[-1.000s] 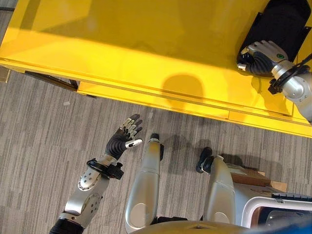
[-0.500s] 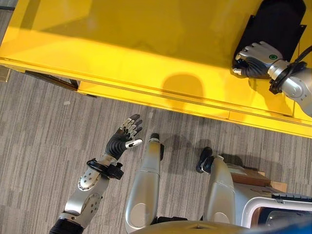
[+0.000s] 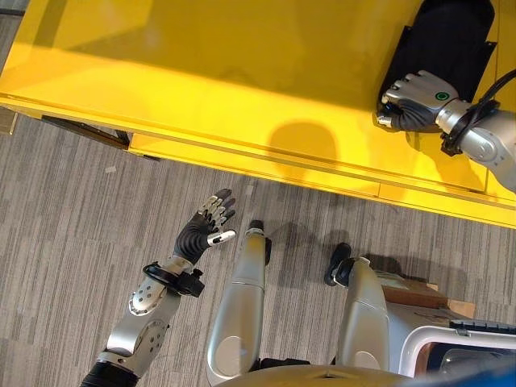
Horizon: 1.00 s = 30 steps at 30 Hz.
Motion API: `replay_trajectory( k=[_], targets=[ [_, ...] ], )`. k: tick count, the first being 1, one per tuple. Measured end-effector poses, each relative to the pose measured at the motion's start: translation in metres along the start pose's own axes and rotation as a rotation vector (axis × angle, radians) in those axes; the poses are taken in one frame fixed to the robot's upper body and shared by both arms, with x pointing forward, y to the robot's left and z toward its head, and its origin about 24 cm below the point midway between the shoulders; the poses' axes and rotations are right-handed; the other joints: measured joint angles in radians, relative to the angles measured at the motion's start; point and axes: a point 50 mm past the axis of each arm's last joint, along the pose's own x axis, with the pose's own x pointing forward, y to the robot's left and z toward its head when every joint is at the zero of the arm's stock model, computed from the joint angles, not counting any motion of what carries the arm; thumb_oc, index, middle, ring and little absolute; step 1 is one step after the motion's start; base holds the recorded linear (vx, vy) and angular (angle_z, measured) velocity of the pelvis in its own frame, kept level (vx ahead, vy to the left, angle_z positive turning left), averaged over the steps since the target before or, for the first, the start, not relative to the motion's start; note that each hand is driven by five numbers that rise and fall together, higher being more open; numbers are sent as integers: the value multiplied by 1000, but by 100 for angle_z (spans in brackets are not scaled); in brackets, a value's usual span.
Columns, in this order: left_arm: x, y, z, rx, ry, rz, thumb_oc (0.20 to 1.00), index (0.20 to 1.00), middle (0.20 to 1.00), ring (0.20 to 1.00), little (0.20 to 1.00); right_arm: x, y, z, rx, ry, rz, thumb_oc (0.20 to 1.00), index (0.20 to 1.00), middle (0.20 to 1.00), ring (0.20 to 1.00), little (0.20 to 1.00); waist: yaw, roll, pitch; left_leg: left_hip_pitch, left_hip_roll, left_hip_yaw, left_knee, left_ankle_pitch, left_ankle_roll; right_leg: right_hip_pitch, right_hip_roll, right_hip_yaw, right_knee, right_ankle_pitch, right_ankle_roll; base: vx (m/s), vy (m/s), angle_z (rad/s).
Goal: Move parts from the plastic box to the shelf.
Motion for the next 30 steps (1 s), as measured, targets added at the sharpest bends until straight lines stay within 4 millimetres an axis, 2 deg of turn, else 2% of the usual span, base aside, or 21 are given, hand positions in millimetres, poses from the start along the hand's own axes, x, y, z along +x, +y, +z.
replay_trajectory(
  k=[6,10,30],
  targets=[
    [0,0,0,0,0,0,1000,1000,1000,1000,1000,1,-2,0,-24,-7,8,200,200,200,200,200,5,0,0,-1,0,0,1,0,0,-2,0,1,2,0,0,0,0,0],
    [0,0,0,2,2,-1,1000,1000,1000,1000,1000,-2,-7,-3,-132,-16,48,200,200,200,200,200,10,0,0,-5,-1,0,3,0,0,-5,0,0,4,1,2,0,0,0],
    [-1,1,0,31,12,-8,1000,1000,1000,1000,1000,-2,-4,-6,-174,-12,72,200,200,200,200,200,9,-1,0,-5,0,-1,13,0,0,-4,0,1,8,4,7,0,0,0]
  ],
)
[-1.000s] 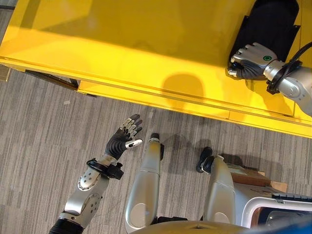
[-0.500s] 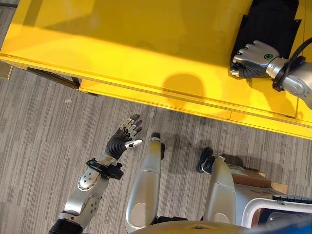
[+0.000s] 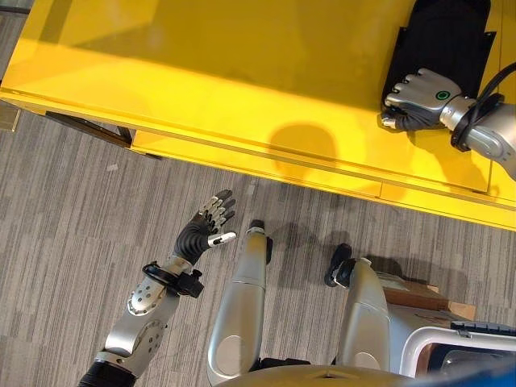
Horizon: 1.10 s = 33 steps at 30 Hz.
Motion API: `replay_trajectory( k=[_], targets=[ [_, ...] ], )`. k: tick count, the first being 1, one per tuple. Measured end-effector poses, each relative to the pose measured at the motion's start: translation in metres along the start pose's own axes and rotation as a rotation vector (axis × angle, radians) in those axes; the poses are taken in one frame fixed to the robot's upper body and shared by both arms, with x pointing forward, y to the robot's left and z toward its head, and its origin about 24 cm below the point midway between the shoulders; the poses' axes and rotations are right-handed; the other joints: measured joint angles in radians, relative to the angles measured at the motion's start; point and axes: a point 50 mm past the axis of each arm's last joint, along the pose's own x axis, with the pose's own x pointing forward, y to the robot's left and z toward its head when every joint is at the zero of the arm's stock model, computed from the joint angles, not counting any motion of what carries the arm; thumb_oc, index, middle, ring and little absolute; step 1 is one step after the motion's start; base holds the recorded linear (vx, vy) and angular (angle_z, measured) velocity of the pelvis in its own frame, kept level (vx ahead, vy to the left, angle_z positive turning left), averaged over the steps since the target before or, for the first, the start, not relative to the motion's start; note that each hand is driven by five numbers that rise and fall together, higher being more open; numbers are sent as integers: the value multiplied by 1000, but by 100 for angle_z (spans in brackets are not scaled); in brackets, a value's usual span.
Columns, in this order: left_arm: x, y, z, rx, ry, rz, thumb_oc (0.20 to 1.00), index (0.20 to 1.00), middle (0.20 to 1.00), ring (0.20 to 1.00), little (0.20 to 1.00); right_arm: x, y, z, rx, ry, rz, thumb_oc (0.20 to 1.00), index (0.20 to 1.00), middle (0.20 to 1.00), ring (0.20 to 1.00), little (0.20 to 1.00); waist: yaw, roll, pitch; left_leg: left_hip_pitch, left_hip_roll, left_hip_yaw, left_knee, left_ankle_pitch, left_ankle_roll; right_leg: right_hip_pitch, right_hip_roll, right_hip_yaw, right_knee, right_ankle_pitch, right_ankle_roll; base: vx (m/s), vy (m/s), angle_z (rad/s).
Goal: Move parts from the plastic box to the shelf.
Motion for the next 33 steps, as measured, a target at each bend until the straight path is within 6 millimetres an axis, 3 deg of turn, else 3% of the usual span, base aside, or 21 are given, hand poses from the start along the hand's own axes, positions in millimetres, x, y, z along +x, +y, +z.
replay_trajectory(
  k=[21,33],
  targets=[
    [0,0,0,2,-1,3,1000,1000,1000,1000,1000,-2,5,-10,-12,50,-7,200,200,200,200,200,5,1,0,0,0,1,0,0,0,-2,-1,2,6,0,1,0,0,0],
    [0,0,0,3,0,2,1000,1000,1000,1000,1000,2,-5,-11,-56,46,-19,200,200,200,200,200,7,1,-1,-9,-1,2,0,2,-2,-16,-1,3,12,-1,-1,0,0,0]
  ],
)
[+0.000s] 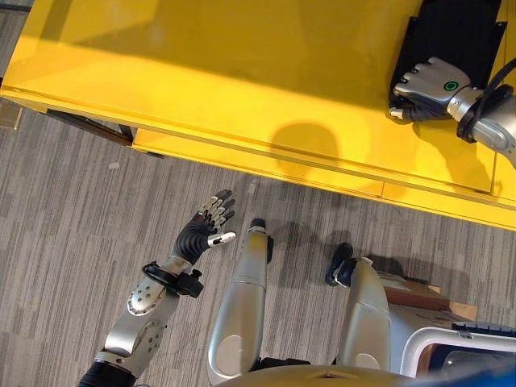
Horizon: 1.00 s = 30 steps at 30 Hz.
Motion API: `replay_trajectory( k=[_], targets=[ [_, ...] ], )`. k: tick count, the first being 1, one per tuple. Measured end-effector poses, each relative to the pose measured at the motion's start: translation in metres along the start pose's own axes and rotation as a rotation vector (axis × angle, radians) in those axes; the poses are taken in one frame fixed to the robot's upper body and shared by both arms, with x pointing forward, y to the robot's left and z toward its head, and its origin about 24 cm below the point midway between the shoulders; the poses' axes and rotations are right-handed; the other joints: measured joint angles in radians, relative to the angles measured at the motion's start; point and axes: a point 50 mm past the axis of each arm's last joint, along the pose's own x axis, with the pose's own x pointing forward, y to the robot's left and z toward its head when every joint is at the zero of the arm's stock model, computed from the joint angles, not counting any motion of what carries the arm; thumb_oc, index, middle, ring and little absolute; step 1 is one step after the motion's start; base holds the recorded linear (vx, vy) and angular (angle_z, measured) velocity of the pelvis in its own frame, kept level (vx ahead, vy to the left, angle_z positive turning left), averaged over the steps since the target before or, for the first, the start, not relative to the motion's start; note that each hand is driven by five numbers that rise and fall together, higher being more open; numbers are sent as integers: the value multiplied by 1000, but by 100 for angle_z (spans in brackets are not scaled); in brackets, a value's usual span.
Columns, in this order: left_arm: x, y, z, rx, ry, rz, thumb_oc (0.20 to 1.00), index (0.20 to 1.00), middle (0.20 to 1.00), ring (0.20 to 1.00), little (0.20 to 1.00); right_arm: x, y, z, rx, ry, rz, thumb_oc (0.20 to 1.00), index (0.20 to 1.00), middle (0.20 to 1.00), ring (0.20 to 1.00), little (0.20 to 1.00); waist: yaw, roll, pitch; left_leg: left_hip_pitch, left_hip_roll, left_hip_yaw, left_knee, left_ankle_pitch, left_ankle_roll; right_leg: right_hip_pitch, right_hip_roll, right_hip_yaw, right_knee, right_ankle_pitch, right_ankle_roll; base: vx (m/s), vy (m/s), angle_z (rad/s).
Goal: Move parts from the plastic box to the shelf.
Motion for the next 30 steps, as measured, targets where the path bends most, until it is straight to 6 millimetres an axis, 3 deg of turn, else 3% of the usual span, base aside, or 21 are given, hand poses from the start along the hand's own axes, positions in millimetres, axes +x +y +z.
replay_trajectory(
  k=[9,10,11,12,30],
  targets=[
    [0,0,0,7,1,-1,1000,1000,1000,1000,1000,0,0,0,0,-1,2,200,200,200,200,200,0,1,0,0,0,0,1,2,-1,-2,-1,1,6,-1,-1,0,0,0],
    [0,0,0,7,2,-1,1000,1000,1000,1000,1000,0,0,0,0,-1,2,401,401,401,401,401,-1,1,0,0,0,0,1,2,-1,-2,-1,2,7,-1,-1,0,0,0],
    [0,0,0,7,1,-1,1000,1000,1000,1000,1000,0,0,0,0,0,1,542,542,542,542,542,-2,1,0,1,0,0,1,2,-2,-3,-1,2,7,-1,-2,0,0,0],
    [0,0,0,7,1,-1,1000,1000,1000,1000,1000,0,0,-1,1,7,-1,1000,1000,1000,1000,1000,-2,1,0,1,-1,0,1,3,-2,-3,-1,2,8,-1,-2,0,0,0],
    [0,0,0,15,0,-2,1000,1000,1000,1000,1000,-13,-10,-11,-95,15,1,1000,1000,1000,1000,1000,-10,4,-1,3,1,0,0,5,-4,-7,-1,4,17,-4,-6,0,0,0]
  ],
)
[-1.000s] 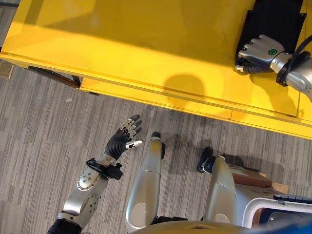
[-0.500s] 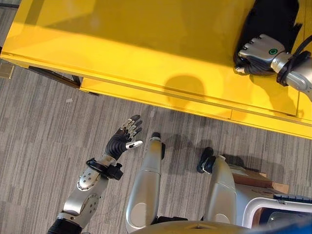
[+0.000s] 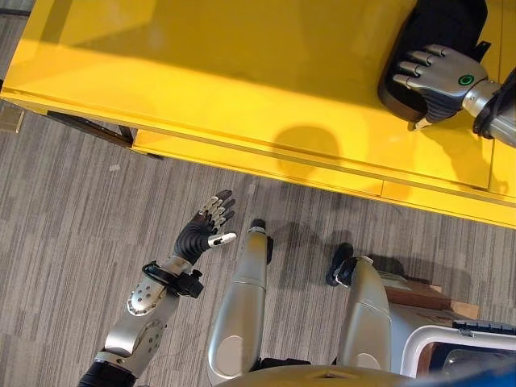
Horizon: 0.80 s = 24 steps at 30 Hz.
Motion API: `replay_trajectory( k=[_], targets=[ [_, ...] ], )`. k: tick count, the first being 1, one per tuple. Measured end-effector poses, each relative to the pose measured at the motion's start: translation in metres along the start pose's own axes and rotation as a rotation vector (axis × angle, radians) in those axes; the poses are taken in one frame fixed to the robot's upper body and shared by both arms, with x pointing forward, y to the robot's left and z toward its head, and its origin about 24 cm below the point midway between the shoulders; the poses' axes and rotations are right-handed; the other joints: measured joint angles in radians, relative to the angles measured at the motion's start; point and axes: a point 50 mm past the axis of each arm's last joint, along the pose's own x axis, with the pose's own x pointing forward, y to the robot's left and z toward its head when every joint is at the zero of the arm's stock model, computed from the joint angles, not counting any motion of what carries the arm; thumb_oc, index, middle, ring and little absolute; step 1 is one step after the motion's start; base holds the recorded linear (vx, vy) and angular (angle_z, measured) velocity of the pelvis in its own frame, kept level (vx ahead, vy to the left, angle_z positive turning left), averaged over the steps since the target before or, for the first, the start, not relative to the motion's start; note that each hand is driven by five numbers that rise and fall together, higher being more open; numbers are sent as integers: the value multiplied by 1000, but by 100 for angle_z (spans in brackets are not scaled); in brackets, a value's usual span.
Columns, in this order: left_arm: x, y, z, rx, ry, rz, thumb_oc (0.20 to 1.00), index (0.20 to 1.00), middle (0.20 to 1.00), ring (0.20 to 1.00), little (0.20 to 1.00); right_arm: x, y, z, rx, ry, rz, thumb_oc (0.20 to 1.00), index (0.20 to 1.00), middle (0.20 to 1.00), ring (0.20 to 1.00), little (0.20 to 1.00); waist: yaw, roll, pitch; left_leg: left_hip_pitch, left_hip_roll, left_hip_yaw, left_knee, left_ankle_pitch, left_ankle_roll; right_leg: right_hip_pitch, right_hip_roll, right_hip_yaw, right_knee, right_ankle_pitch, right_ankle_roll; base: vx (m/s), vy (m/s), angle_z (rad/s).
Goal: Move parts from the plastic box to the shelf.
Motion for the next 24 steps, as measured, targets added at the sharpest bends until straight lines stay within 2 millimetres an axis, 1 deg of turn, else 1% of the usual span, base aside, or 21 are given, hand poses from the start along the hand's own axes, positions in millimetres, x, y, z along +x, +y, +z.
replay_trajectory(
  k=[3,6,7,11,15,17,24],
  targets=[
    [0,0,0,0,0,0,1000,1000,1000,1000,1000,0,1,0,-2,-2,3,1000,1000,1000,1000,1000,-12,0,0,1,1,-1,0,2,-1,0,0,0,1,0,0,0,0,0],
    [0,0,0,0,1,-1,1000,1000,1000,1000,1000,-2,15,-2,-36,7,70,1000,1000,1000,1000,1000,-15,2,-1,2,2,-2,-1,3,-2,0,1,0,1,0,0,0,0,0],
    [-1,0,-1,-1,3,0,1000,1000,1000,1000,1000,-3,16,-2,-40,5,74,1000,1000,1000,1000,1000,-16,3,-2,2,2,-2,-2,3,-2,0,1,0,1,0,0,0,0,0],
    [0,0,0,1,3,-1,1000,1000,1000,1000,1000,-3,17,-2,-43,6,77,1000,1000,1000,1000,1000,-17,4,-2,2,2,-2,-2,3,-2,0,1,0,1,0,0,0,0,0],
    [-1,0,-1,2,5,-3,1000,1000,1000,1000,1000,-3,16,-2,-89,0,86,1000,1000,1000,1000,1000,-15,4,-3,2,1,-2,-2,4,-3,1,1,0,1,0,0,0,0,0],
    [-1,-1,-1,5,11,-9,1000,1000,1000,1000,1000,-6,17,-5,-109,-1,107,1000,1000,1000,1000,1000,-13,4,-3,2,1,-3,-2,4,-3,1,1,-1,1,0,0,0,0,0],
    [-1,0,-2,14,21,-16,1000,1000,1000,1000,1000,-2,16,-6,-186,-21,142,1000,1000,1000,1000,1000,-13,3,-6,3,1,-4,-2,4,-3,3,1,-2,0,0,0,0,0,0]
  ],
)
